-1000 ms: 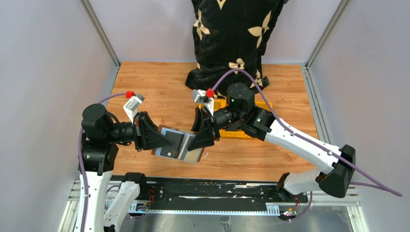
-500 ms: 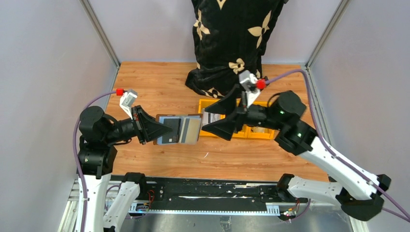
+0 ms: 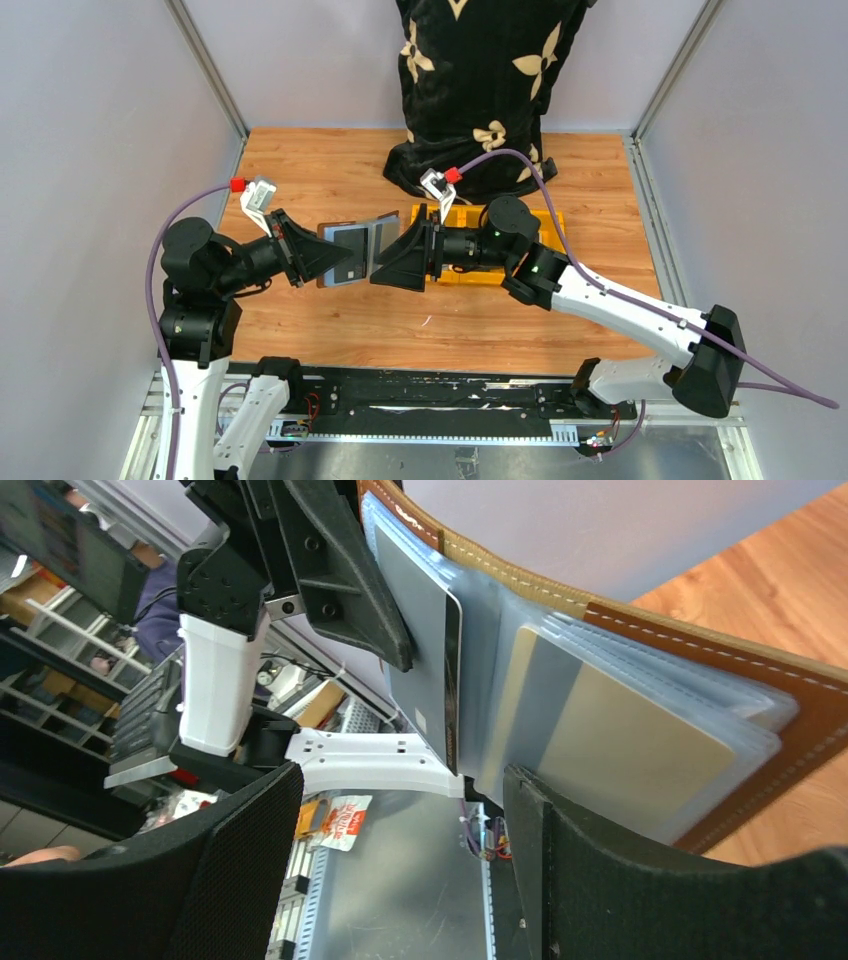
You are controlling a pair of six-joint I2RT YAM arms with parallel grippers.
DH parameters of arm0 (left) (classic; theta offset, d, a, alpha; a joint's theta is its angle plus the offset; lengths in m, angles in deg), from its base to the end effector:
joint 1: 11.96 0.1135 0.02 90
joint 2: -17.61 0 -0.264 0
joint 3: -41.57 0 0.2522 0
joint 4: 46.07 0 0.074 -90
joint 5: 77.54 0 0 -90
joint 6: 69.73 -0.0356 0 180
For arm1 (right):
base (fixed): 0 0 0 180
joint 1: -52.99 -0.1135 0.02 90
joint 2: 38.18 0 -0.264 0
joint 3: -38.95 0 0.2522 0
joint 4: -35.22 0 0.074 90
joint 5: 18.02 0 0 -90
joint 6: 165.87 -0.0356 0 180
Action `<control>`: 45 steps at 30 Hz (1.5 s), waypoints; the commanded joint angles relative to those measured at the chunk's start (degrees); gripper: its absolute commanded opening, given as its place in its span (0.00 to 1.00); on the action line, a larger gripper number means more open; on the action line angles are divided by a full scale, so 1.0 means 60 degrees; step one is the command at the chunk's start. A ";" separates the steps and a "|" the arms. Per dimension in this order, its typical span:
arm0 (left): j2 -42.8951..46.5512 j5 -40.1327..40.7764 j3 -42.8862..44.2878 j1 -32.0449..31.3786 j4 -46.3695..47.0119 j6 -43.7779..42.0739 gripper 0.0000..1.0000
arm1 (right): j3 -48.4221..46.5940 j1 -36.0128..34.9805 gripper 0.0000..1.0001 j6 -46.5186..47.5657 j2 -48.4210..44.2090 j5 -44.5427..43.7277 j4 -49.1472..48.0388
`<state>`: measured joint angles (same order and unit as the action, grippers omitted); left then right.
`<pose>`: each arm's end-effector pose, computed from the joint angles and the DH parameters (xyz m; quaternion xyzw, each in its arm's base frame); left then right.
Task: Take the credit cards out of the card holder
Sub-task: Remove the credit card from the card holder.
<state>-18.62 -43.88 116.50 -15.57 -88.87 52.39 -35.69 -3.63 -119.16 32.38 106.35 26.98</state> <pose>0.0953 -0.0357 0.4205 0.1529 0.7046 -0.5131 0.4657 0.1399 0.2488 0.4025 -0.2981 0.5684 0.6889 0.3369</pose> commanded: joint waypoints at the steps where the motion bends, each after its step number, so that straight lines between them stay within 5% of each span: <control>1: 0.0107 -0.0401 0.0050 0.0002 0.0876 0.0736 0.00 | 0.0019 -0.0101 0.77 -0.0438 0.0140 0.0339 -0.1062; 16: 0.0148 -0.1735 -0.0476 -0.0003 0.1868 0.2089 0.05 | -0.0107 -0.0099 0.56 -0.1829 0.1171 0.0937 -0.3268; 25: 0.0239 -0.2498 -0.0746 0.0002 0.2292 0.2483 0.17 | -0.0039 -0.0099 0.13 -0.2658 0.1471 0.0739 -0.4343; 32: 0.0212 -0.2922 -0.0827 -0.0001 0.2657 0.3011 0.39 | 0.0255 -0.0099 0.06 -0.2869 0.1291 0.1122 -0.4883; 45: 0.0139 -0.2586 -0.0779 0.0002 0.4688 0.4800 0.05 | 0.0919 -0.0143 0.08 -0.2849 0.0903 0.1888 -0.4972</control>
<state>-18.05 -58.94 110.90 -15.20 -66.53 76.98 -32.50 -3.91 -136.19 39.20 114.49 -1.72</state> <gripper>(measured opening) 0.096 0.073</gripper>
